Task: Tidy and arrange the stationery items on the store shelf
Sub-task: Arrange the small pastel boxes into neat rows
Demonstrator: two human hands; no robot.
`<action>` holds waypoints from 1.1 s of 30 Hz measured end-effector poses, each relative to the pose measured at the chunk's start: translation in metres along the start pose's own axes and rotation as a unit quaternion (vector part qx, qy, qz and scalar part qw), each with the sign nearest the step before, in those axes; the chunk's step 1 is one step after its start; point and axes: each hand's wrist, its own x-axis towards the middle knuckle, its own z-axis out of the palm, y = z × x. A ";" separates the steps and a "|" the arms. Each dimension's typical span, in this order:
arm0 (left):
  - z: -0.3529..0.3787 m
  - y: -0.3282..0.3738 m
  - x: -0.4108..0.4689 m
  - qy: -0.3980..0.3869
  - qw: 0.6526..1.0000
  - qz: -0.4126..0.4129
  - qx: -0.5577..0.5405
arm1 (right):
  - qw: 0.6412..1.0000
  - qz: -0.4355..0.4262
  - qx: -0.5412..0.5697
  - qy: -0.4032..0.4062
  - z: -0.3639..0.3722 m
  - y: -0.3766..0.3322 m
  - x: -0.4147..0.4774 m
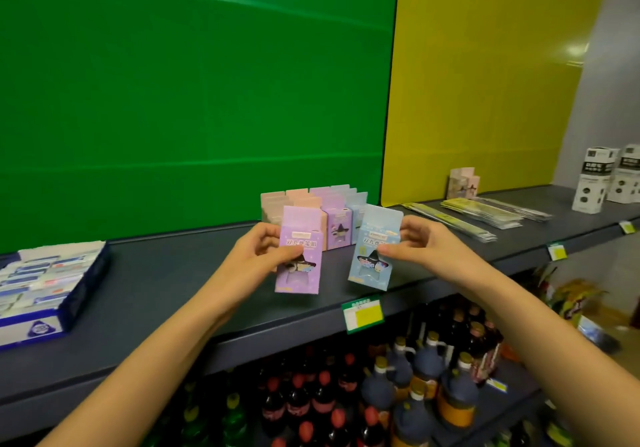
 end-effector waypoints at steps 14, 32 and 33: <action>0.069 -0.029 0.093 0.037 0.988 0.033 0.145 | 0.999 -0.008 -0.028 -0.021 -0.051 0.068 0.076; 0.089 -0.043 0.123 0.161 0.932 0.077 0.315 | 0.995 -0.079 -0.007 -0.065 -0.052 0.112 0.139; 0.091 -0.042 0.122 0.167 0.927 0.080 0.326 | 0.994 -0.083 -0.007 -0.065 -0.051 0.112 0.140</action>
